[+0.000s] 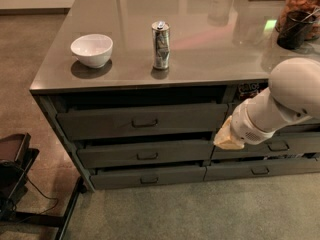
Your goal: Open bottom drawer
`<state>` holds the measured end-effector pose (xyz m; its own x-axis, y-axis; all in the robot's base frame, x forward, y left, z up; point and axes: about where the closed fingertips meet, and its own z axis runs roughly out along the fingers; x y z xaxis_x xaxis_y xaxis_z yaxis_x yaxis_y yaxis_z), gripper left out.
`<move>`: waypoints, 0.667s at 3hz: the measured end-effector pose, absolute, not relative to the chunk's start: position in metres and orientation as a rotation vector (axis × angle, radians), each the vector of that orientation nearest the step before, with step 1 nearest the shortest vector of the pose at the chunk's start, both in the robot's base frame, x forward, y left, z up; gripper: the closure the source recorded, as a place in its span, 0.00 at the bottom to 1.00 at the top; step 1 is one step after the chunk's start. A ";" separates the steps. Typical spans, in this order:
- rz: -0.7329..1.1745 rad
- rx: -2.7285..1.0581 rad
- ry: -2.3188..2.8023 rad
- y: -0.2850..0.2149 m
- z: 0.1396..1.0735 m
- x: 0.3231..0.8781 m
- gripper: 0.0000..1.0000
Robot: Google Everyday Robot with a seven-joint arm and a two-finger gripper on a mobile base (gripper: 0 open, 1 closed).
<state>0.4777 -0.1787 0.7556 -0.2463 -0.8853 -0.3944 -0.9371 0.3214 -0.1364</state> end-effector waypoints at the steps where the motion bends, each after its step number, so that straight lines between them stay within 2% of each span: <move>1: 0.196 -1.604 2.202 -0.180 0.721 0.478 1.00; 2: 0.227 -1.588 2.186 -0.173 0.658 0.481 1.00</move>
Offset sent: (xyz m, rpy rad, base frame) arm 0.0210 0.0163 -0.1800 0.0956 -0.0501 -0.0276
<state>0.4805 -0.1726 0.6582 -0.2542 -0.8666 -0.4294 -0.9363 0.3317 -0.1153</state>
